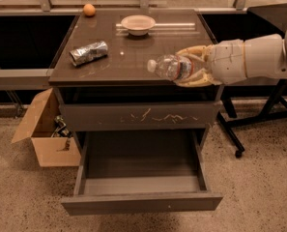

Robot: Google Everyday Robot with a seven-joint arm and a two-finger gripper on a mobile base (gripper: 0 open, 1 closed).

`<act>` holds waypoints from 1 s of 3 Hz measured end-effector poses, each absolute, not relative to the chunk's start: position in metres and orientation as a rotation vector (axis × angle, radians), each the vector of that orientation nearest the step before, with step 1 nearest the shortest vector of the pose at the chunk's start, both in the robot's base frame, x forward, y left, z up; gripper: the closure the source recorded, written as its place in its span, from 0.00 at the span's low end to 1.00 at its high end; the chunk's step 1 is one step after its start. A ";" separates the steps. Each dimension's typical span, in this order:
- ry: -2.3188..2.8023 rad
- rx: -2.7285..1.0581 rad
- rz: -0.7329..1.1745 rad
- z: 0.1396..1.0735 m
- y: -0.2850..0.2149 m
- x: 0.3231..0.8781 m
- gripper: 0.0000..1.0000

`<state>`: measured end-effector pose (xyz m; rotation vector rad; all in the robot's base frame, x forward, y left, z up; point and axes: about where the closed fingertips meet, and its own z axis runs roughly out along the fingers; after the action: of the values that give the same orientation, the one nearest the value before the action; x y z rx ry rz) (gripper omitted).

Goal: Pick water bottle from middle drawer and place on counter

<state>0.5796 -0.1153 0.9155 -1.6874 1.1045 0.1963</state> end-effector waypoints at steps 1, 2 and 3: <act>1.108 -1.640 0.214 0.940 -0.112 0.606 1.00; 1.143 -1.599 0.225 0.954 -0.105 0.635 1.00; 1.204 -1.555 0.226 0.959 -0.098 0.670 1.00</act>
Offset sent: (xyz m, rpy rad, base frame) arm 0.0922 0.0136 0.0570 0.1041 0.0505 -0.0992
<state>0.6703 -0.0985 0.9593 -1.5551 1.2041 0.2258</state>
